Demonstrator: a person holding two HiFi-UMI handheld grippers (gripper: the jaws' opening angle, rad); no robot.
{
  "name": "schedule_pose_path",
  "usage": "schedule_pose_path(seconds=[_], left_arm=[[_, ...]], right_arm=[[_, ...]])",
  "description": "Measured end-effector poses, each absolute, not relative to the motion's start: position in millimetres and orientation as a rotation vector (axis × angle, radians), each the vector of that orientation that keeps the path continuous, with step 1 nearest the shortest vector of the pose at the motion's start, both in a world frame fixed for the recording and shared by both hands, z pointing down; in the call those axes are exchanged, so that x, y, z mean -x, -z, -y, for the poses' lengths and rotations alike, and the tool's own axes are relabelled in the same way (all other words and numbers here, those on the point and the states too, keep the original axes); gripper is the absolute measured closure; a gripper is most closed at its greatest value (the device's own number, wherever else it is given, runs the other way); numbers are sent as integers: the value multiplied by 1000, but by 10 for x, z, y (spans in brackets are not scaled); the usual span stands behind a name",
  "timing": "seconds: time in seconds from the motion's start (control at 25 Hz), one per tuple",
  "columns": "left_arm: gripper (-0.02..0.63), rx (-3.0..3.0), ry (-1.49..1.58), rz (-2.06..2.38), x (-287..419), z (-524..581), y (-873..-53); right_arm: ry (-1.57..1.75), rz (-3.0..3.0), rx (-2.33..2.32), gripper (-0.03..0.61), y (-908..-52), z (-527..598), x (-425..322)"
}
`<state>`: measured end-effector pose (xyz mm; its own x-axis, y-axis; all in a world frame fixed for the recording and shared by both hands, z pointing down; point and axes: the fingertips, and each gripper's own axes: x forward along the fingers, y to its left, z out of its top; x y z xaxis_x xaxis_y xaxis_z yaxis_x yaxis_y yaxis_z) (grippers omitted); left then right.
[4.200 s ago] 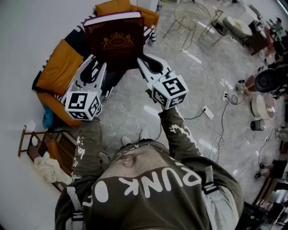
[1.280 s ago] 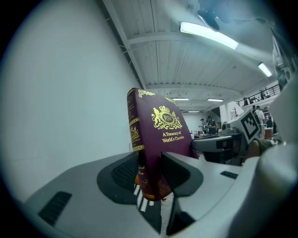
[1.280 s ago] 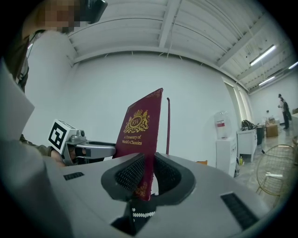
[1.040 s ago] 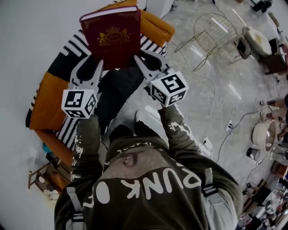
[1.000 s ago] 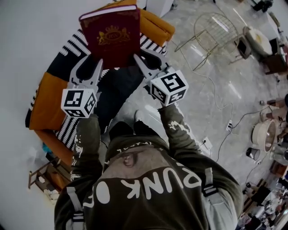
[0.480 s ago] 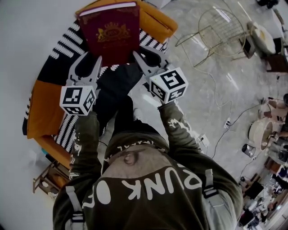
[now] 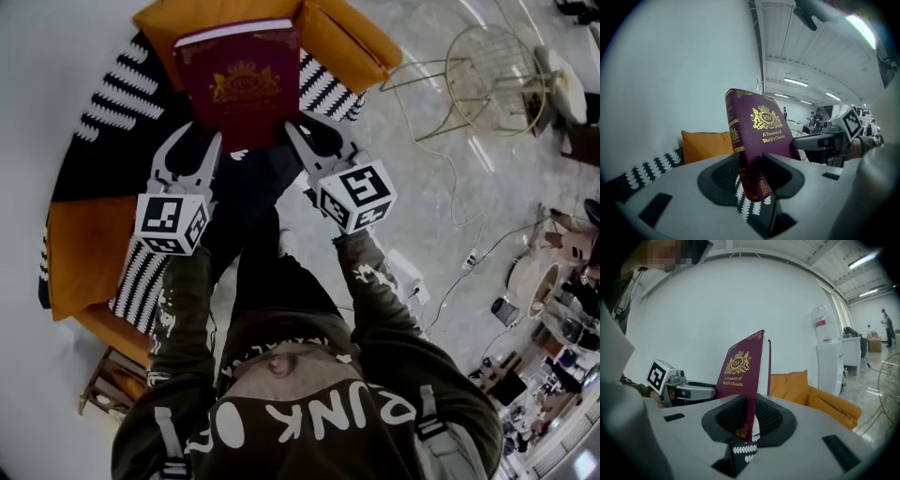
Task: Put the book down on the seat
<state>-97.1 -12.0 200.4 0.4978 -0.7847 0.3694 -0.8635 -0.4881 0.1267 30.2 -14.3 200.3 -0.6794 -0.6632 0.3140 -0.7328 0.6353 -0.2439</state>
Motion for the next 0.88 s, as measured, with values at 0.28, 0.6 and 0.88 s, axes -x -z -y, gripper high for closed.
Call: schedule_pose_path(seconds=[0.28,0.6,0.88], left_arm=[[477,-2334,-460,1312,1136,624,-3436],[476,-2223,-523,1273,1180,1037,-5057],[476,-2143,-614,1212,1144,1130,-6079]], right_arm=[[-710,2535,-1108,503,-3441,638,-131],[-847,2432,-1070,503,-5035,1069,-79],[-979,2349,-1036,503,-6064,1141,-108]])
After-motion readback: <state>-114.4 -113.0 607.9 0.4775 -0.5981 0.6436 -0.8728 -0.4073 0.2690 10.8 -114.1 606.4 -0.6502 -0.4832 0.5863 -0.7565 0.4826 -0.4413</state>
